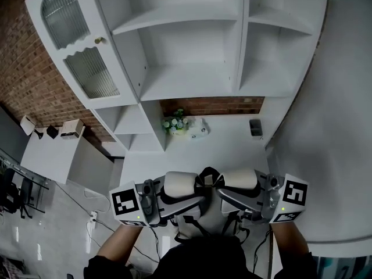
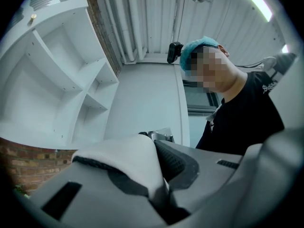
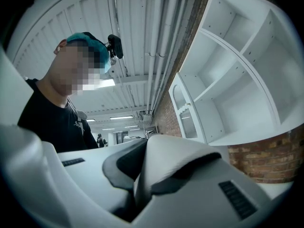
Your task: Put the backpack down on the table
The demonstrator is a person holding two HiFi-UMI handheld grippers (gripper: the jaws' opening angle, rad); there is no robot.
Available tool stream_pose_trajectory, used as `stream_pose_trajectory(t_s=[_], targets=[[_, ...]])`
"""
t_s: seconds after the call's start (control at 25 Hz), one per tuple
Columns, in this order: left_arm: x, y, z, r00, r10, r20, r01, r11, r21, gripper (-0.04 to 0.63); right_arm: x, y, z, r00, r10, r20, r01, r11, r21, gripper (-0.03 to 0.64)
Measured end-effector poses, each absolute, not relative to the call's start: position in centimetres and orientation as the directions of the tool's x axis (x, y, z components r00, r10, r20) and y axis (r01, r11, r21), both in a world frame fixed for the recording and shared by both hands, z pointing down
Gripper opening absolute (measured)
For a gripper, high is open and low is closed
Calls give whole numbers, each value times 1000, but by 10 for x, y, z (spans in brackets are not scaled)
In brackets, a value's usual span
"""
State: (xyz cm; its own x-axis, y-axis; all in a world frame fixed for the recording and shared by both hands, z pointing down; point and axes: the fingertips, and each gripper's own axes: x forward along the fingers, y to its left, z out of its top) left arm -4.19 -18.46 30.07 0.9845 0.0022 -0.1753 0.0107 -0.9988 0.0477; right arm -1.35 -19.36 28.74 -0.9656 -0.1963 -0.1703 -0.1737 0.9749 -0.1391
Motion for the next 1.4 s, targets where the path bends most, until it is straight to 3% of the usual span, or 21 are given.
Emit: stream_pose_trajectory(t_s=[0.92, 1.4], targets=[[-10, -339, 294, 989, -29, -146, -24, -999, 38, 49, 25, -352, 280, -960, -234, -152, -216, 969, -123, 38], [2, -367, 301, 990, -39, -133, -32, -998, 49, 49, 37, -377, 289, -971, -176, -161, -156, 980, -127, 38]])
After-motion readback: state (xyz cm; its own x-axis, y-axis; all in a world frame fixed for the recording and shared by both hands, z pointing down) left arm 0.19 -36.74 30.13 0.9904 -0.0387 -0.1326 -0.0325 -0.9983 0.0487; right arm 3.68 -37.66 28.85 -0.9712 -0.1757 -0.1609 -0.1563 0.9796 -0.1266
